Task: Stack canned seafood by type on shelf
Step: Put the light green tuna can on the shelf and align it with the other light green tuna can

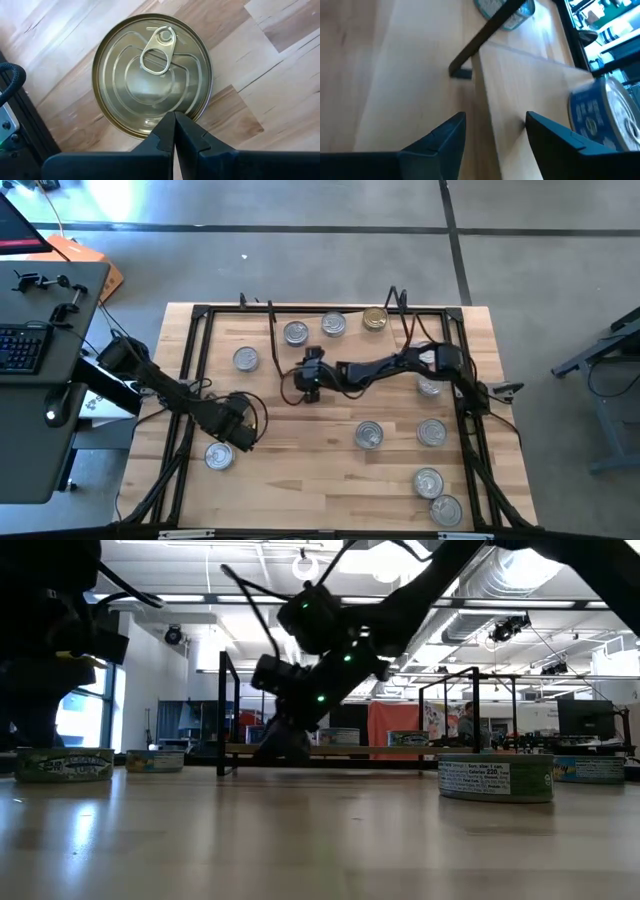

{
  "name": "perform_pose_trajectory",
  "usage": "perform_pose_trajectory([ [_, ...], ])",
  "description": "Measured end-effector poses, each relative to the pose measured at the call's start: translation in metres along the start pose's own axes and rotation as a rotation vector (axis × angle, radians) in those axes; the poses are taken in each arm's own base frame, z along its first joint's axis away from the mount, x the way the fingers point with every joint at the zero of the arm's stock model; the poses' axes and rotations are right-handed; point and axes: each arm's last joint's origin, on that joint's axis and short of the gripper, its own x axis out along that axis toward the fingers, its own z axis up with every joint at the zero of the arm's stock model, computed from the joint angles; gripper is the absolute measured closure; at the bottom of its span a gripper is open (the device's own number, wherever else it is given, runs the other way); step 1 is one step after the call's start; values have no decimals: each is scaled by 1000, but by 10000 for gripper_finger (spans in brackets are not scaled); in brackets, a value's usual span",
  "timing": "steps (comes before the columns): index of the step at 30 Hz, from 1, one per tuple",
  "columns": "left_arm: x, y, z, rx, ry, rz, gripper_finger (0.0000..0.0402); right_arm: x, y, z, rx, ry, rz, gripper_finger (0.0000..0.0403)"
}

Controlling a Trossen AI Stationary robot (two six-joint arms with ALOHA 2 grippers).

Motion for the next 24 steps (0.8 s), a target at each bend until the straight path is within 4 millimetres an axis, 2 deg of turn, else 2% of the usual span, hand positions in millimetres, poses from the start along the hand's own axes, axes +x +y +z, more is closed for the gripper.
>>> perform_pose_trajectory([
  [8, 0, 0, 0, 7, -1, -3, 401, 24, -19, 2, 37, -32, 10, 227],
  [18, -2, -13, 4, 16, -71, -130, 401, 32, -42, -7, 87, -78, 35, 233],
  [24, -4, -27, 7, 25, -124, -263, 401, 34, -46, -9, 143, -127, 113, 231],
])
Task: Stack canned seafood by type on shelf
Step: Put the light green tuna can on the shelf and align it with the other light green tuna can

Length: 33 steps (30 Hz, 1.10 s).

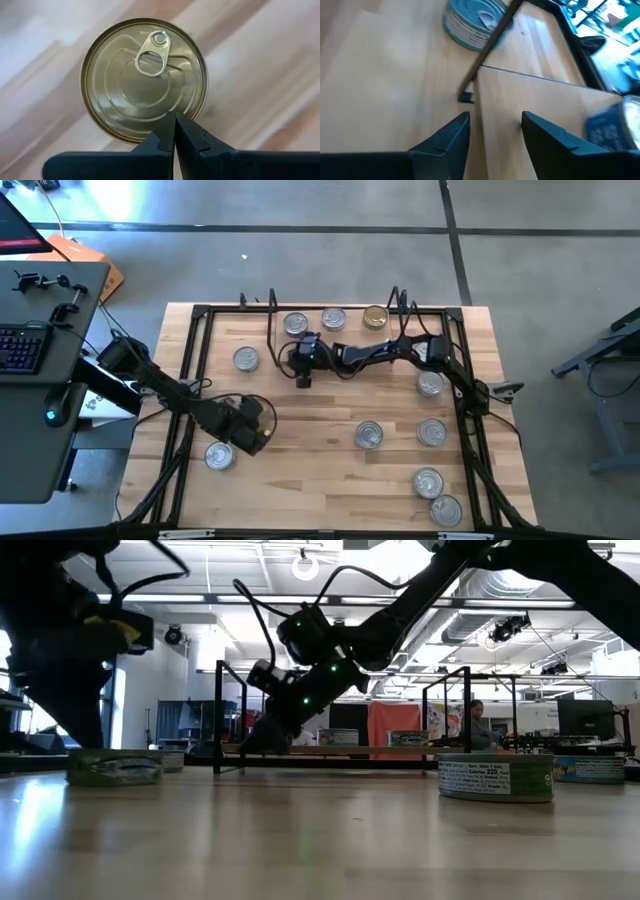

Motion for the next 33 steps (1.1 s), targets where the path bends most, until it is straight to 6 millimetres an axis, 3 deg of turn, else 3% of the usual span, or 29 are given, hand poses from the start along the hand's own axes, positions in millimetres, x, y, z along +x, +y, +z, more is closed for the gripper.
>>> perform_pose_trajectory([
  [10, 12, -17, 1, 61, -65, -70, 401, -2, 3, 2, 18, -29, 93, 137],
  [16, 23, -30, -3, 144, -105, -104, 402, -17, 0, 12, 46, 9, 130, 126],
  [22, 26, -37, -2, 223, -156, -152, 401, -66, -5, 44, 15, 85, 186, 126],
  [25, 27, -41, 1, 314, -214, -165, 401, -96, 5, 55, -15, 167, 226, 128],
  [29, 31, -46, 10, 446, -319, -150, 401, -145, 34, 60, -32, 245, 296, 142],
  [33, 37, -44, 27, 557, -421, -60, 401, -194, 71, 50, 33, 221, 346, 158],
])
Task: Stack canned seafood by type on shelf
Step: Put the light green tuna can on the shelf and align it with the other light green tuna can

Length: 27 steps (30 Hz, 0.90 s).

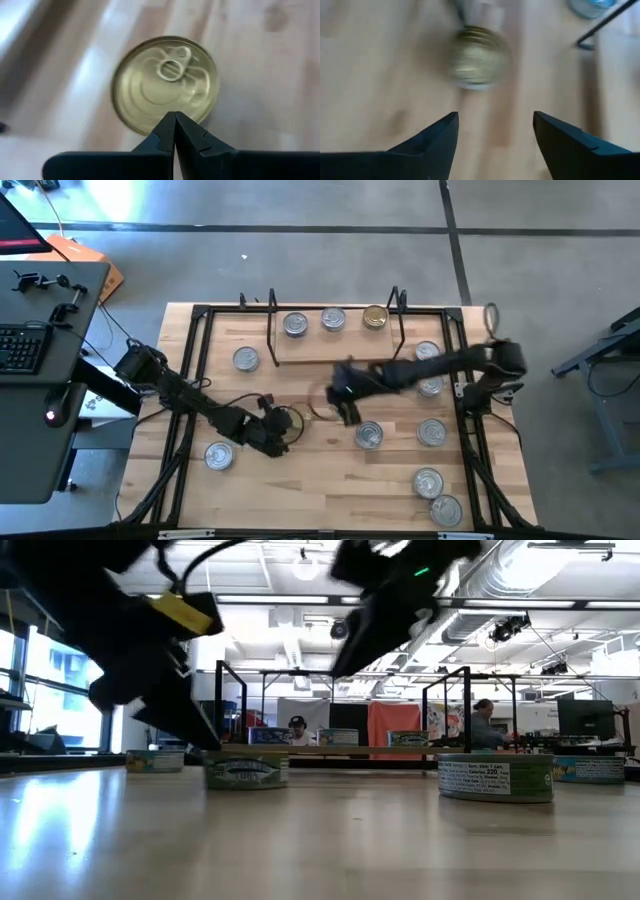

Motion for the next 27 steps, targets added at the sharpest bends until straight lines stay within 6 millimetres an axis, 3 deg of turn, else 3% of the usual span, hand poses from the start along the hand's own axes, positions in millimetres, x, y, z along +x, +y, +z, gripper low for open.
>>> perform_pose_trajectory([
  [5, -5, 12, 22, 129, -50, -8, 378, -17, 66, -31, 116, -132, 1, 172],
  [8, -14, 15, 28, 201, -57, -103, 346, -10, 99, -52, 159, -196, -11, 177],
  [11, -18, 15, 28, 267, -67, -179, 308, 0, 118, -68, 203, -221, -39, 181],
  [15, -8, 12, 13, 334, -83, -239, 258, 12, 131, -76, 225, -227, -56, 183],
  [19, 4, 14, -3, 379, -86, -277, 228, 17, 135, -71, 183, -222, -59, 183],
  [27, 15, 13, -11, 472, -125, -230, 257, 13, 130, -47, 94, -276, -65, 183],
])
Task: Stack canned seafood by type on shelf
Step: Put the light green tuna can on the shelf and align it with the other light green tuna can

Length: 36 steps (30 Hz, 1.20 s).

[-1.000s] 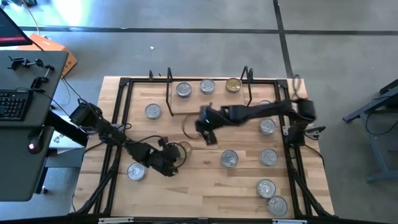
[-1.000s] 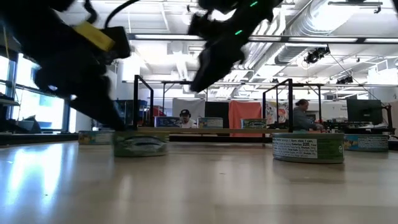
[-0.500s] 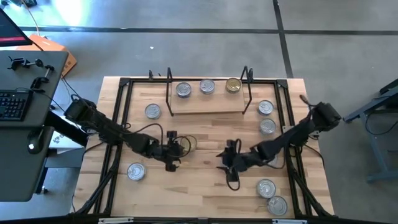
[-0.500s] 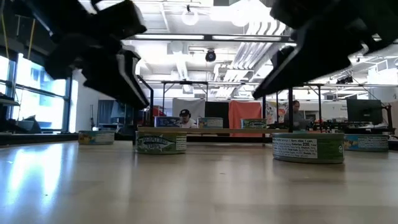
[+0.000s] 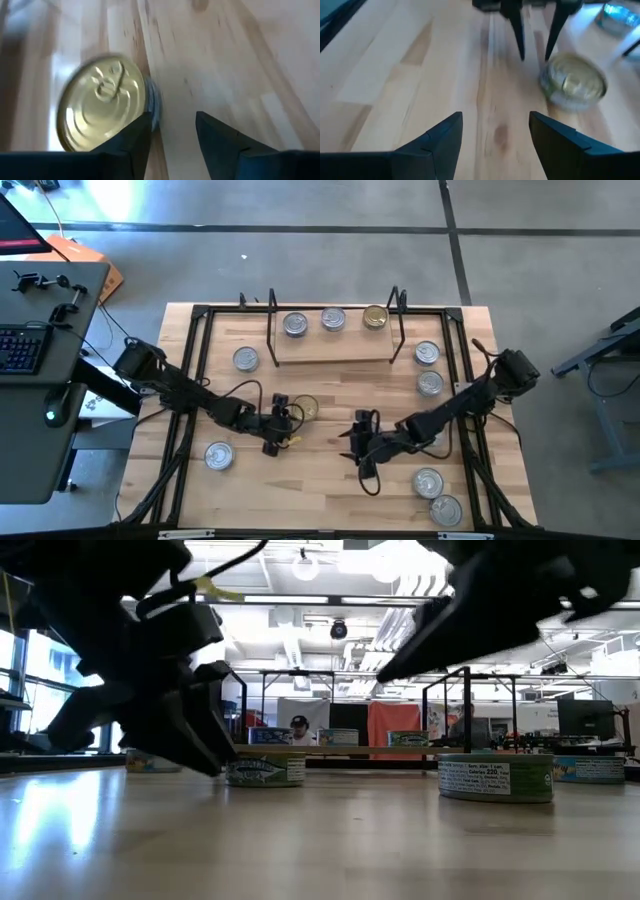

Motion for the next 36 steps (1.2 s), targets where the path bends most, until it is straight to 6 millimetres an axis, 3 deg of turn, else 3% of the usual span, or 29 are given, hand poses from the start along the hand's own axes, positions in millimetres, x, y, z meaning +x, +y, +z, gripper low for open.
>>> perform_pose_trajectory([
  [6, 0, 2, 5, 79, -35, 36, 268, 4, -10, 18, -42, -35, 17, 183],
  [14, 16, 20, -4, 142, 21, 42, 258, 8, -22, 21, -47, -33, 35, 183],
  [17, 26, 23, -7, 125, 20, 33, 283, 12, -22, 20, -119, -32, 74, 183],
  [23, 32, 25, -2, 67, -79, -10, 388, 30, -29, 11, -198, -18, 68, 175],
  [30, 27, 32, 17, -30, -132, -53, 396, 39, -44, 7, -211, 14, 18, 136],
  [36, 26, 38, 30, -76, -143, -47, 400, 45, -46, 0, -411, 58, -87, 131],
])
